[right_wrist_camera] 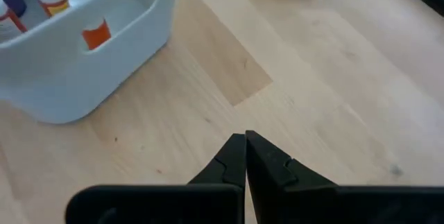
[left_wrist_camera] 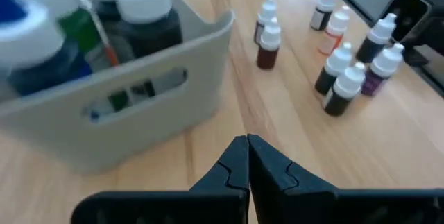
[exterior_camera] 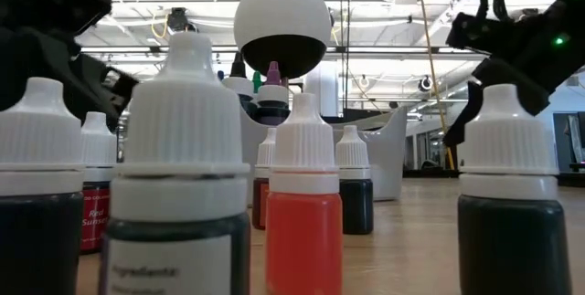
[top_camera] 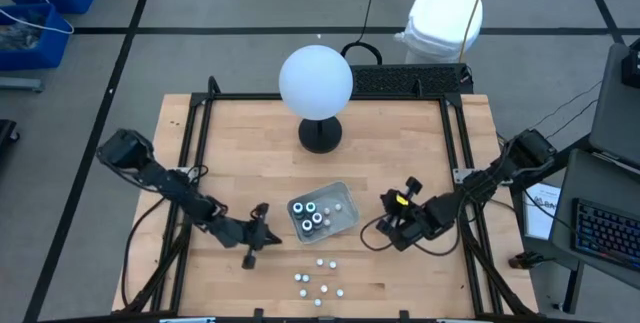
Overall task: Pick & Place food coloring
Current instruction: Adjust the gray bin
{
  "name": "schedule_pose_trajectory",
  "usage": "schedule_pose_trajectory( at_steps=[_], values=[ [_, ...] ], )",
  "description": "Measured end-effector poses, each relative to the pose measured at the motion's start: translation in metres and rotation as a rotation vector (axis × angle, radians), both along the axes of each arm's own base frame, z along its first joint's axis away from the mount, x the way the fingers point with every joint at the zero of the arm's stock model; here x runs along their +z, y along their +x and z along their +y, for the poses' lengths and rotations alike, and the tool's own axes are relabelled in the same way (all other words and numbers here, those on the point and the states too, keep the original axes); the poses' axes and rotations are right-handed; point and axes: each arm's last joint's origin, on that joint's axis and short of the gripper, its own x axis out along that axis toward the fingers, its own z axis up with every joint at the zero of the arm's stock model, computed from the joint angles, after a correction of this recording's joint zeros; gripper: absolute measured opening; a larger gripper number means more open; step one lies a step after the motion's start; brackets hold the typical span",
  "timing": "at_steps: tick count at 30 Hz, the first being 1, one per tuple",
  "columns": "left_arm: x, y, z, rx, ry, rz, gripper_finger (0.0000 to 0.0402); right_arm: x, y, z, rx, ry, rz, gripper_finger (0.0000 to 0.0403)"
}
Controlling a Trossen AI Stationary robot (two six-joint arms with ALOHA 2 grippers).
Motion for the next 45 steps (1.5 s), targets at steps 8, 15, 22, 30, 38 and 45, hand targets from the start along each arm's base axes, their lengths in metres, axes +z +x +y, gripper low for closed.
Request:
schedule_pose_trajectory(
  at_steps=[8,15,22,30,38,45],
  values=[
    [0.006,0.025,0.005,0.188,0.059,0.006,0.0005,-0.004,0.011,-0.002,0.06,0.034,-0.09,0.0001],
    [-0.001,0.029,0.023,0.295,0.034,0.089,0.0008,-0.016,0.009,-0.015,0.037,0.051,-0.117,0.0001],
    [-0.004,0.034,0.04,0.365,0.044,0.12,0.0008,-0.027,0.018,-0.022,0.131,0.15,-0.164,0.0],
    [-0.004,0.04,0.057,0.423,0.062,0.126,0.0009,-0.037,0.03,-0.023,0.204,0.193,-0.164,0.0],
    [-0.004,0.045,0.073,0.427,0.084,0.133,0.0009,-0.038,0.032,-0.021,0.229,0.245,-0.174,0.0],
    [-0.004,0.047,0.08,0.436,0.093,0.134,0.0007,-0.036,0.033,-0.02,0.237,0.244,-0.189,0.0]
  ],
)
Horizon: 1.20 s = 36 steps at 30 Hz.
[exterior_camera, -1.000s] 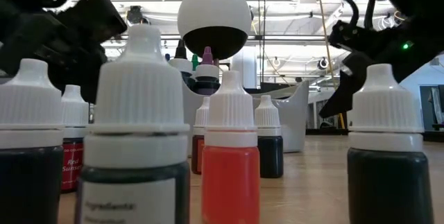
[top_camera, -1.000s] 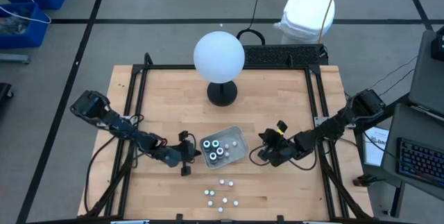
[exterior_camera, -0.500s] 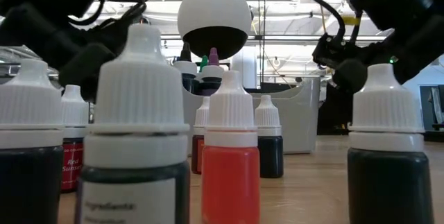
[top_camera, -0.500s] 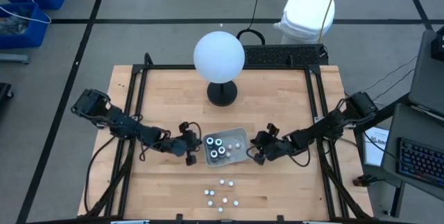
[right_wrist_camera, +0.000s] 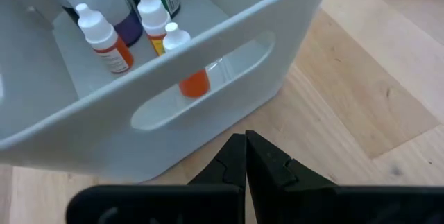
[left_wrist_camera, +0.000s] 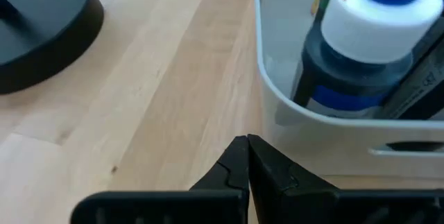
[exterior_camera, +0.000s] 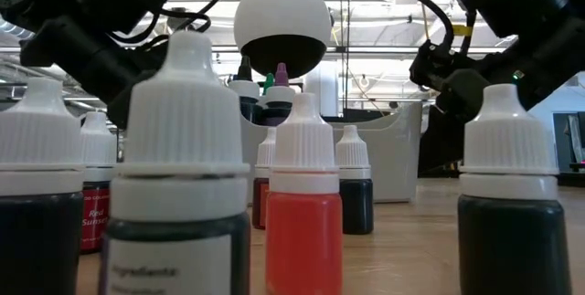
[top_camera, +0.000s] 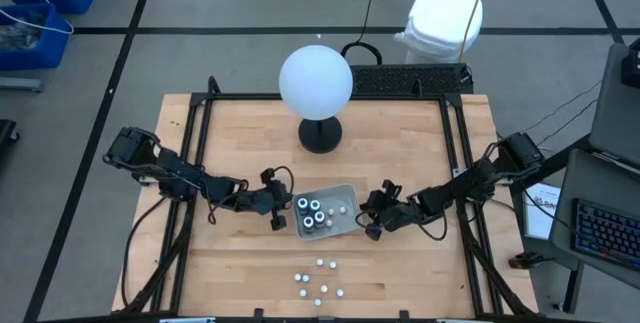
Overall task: Pick & Place food coloring
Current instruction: Adjust the gray bin
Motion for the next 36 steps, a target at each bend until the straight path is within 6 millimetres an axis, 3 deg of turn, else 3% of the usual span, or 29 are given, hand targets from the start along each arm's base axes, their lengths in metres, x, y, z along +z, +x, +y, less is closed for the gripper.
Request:
schedule_pose_trajectory(
  at_steps=[28,36],
  values=[
    [0.006,0.005,0.003,-0.025,0.025,-0.058,0.0009,0.001,0.001,0.005,0.034,0.097,-0.013,0.0],
    [0.014,-0.007,0.014,0.07,0.081,0.02,0.0006,0.0,0.0,0.004,0.017,0.071,-0.006,0.0]
  ],
)
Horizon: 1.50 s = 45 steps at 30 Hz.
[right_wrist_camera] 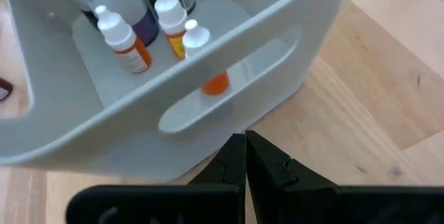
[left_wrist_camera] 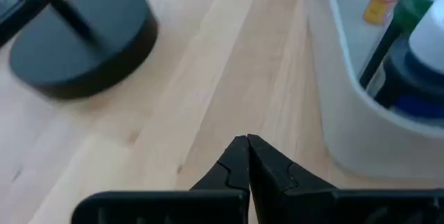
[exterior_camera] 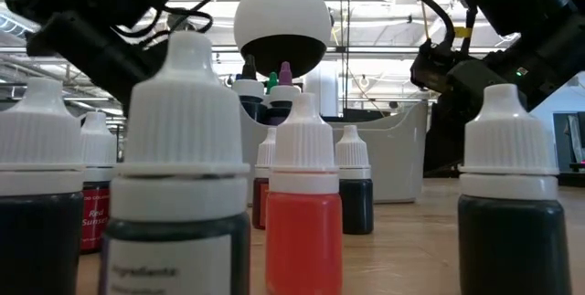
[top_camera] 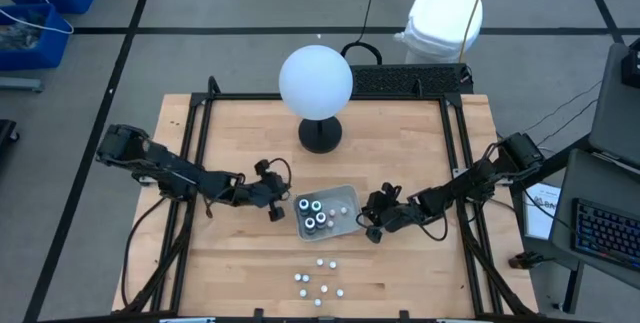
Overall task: Pick & Place food coloring
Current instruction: Adjust the gray bin
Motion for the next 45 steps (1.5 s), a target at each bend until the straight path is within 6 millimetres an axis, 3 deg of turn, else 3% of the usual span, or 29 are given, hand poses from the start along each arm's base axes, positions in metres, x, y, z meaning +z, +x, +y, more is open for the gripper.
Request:
schedule_pose_trajectory(
  at_steps=[4,9,13,18,27,45],
  values=[
    [0.011,-0.014,-0.006,0.006,-0.097,0.029,0.0008,-0.002,-0.003,0.002,0.01,-0.008,0.023,0.0],
    [0.016,-0.021,-0.032,-0.109,-0.24,0.008,0.0006,-0.002,-0.003,0.002,-0.005,0.002,0.03,0.0],
    [0.004,-0.02,-0.054,-0.128,-0.229,-0.017,0.0003,-0.002,-0.003,0.002,-0.004,0.006,0.019,0.0],
    [-0.008,-0.017,-0.066,-0.096,-0.245,-0.049,0.0004,-0.001,-0.002,0.002,-0.007,0.013,0.009,0.0],
    [-0.012,-0.01,-0.069,-0.09,-0.275,-0.105,0.0003,0.0,-0.001,0.002,-0.024,0.001,-0.012,0.0],
    [0.011,0.019,-0.059,-0.107,-0.225,-0.062,0.0005,0.0,-0.002,0.016,0.019,0.03,-0.053,0.0]
  ],
)
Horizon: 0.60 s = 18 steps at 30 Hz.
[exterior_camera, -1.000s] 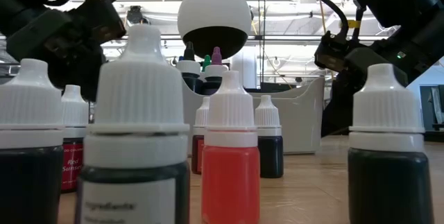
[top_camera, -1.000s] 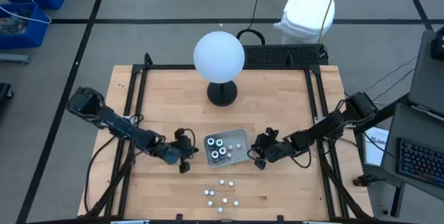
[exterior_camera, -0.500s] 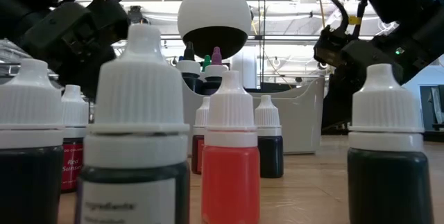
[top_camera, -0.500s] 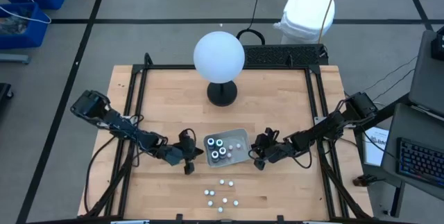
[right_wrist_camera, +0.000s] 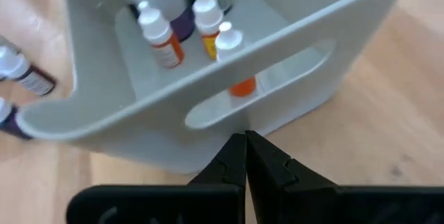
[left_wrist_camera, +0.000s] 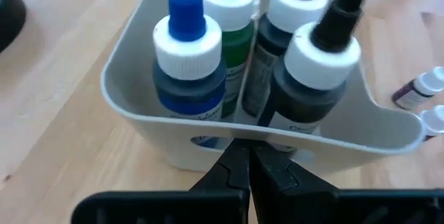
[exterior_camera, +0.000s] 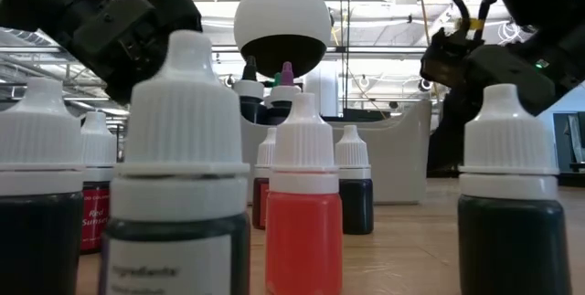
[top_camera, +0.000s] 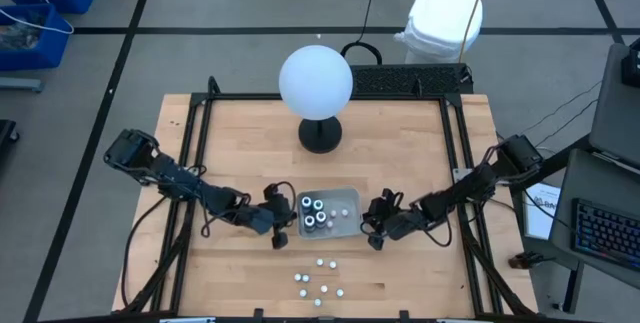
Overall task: Pick & Place food coloring
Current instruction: Adjust the gray bin
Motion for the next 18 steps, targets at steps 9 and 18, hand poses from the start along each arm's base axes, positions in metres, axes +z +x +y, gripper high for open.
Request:
schedule_pose_trajectory(
  at_steps=[9,18],
  values=[
    [-0.0021,-0.0004,0.005,0.034,0.02,0.023,0.0007,-0.0068,0.0034,0.0064,0.04,0.028,-0.024,0.0],
    [-0.0027,-0.0013,0.0048,0.028,0.023,0.04,0.0014,-0.0075,0.0031,0.0072,0.043,0.022,-0.022,0.0]
  ],
)
